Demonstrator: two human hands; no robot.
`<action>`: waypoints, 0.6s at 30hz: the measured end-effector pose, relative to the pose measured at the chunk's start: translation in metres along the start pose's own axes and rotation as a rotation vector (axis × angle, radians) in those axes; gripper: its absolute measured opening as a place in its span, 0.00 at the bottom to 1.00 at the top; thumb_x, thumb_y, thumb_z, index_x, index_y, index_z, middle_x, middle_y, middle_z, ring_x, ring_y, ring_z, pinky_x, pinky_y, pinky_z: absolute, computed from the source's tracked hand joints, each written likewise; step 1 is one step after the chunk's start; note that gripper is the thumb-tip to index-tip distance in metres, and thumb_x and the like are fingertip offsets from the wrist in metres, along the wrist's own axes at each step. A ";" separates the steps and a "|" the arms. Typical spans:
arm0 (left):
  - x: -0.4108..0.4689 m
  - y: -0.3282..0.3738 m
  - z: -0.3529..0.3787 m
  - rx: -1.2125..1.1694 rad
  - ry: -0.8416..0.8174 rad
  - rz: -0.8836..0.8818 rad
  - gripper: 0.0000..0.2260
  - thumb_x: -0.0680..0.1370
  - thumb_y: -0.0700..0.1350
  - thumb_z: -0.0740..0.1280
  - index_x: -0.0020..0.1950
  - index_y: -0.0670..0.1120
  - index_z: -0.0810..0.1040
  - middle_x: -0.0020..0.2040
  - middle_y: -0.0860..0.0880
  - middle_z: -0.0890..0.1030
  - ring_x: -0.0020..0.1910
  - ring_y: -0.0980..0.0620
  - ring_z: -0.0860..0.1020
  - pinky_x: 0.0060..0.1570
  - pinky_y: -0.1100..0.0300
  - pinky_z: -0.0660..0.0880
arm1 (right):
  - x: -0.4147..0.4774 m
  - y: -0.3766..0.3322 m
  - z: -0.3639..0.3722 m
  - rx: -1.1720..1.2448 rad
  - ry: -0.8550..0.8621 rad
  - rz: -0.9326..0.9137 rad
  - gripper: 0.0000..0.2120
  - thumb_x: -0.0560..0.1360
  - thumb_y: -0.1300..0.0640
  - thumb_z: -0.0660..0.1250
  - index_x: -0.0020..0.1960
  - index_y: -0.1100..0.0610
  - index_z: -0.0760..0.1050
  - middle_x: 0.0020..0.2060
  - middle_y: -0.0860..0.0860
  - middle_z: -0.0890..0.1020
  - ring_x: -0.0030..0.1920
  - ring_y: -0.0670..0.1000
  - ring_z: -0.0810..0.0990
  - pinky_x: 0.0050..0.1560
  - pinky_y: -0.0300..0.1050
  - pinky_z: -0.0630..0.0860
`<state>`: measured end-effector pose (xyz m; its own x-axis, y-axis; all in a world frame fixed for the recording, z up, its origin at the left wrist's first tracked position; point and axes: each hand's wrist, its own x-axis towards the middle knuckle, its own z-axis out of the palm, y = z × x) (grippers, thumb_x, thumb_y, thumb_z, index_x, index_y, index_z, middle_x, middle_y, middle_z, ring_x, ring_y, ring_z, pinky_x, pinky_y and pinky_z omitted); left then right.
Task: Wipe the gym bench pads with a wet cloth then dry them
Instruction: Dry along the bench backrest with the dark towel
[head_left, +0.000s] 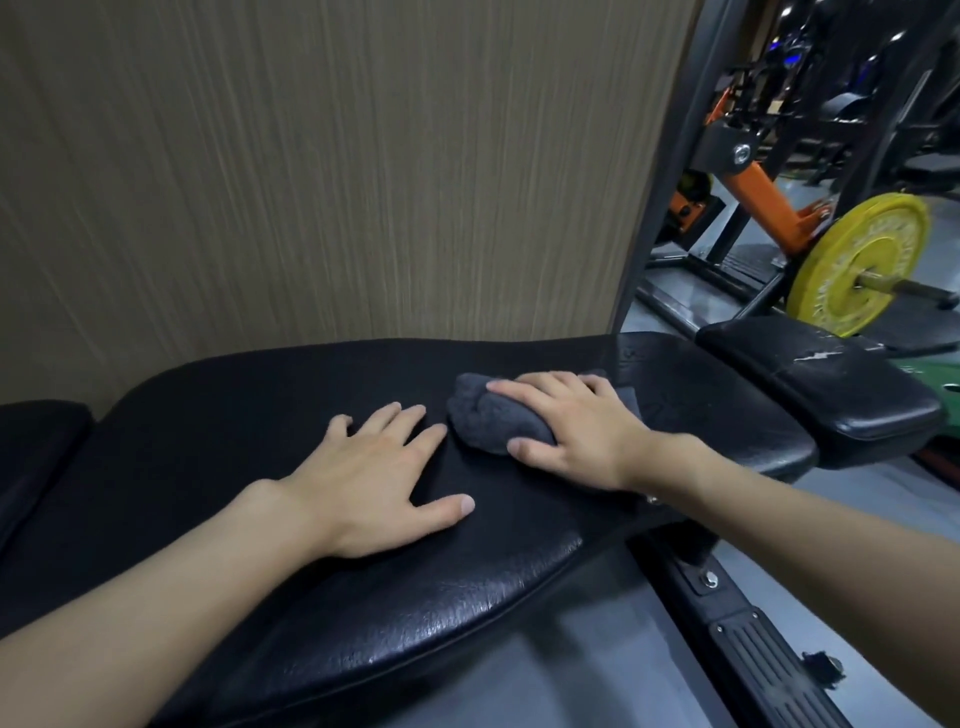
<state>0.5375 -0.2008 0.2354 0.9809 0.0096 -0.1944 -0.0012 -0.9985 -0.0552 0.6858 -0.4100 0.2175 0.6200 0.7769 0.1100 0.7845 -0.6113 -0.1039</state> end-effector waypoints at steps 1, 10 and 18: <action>0.005 0.004 -0.001 -0.013 -0.031 0.002 0.41 0.69 0.78 0.45 0.79 0.62 0.45 0.82 0.49 0.45 0.80 0.47 0.43 0.74 0.37 0.50 | 0.012 0.008 0.001 -0.003 0.015 0.017 0.34 0.72 0.30 0.49 0.76 0.36 0.52 0.72 0.44 0.66 0.73 0.50 0.62 0.71 0.61 0.56; 0.032 0.017 0.002 -0.064 -0.088 -0.015 0.39 0.65 0.82 0.48 0.73 0.74 0.41 0.81 0.46 0.41 0.79 0.39 0.39 0.69 0.26 0.44 | 0.100 0.056 0.003 0.004 -0.022 0.189 0.29 0.76 0.32 0.54 0.75 0.34 0.51 0.71 0.47 0.68 0.70 0.57 0.66 0.67 0.64 0.58; 0.032 0.017 0.001 -0.099 -0.081 -0.057 0.49 0.64 0.82 0.49 0.79 0.59 0.43 0.81 0.50 0.41 0.79 0.43 0.39 0.71 0.28 0.44 | 0.042 0.043 0.004 0.018 0.056 0.115 0.31 0.74 0.33 0.55 0.75 0.35 0.53 0.69 0.45 0.69 0.72 0.51 0.64 0.71 0.60 0.56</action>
<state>0.5684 -0.2172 0.2270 0.9599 0.0670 -0.2723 0.0775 -0.9966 0.0281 0.7456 -0.4027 0.2137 0.7060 0.6920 0.1508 0.7082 -0.6926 -0.1371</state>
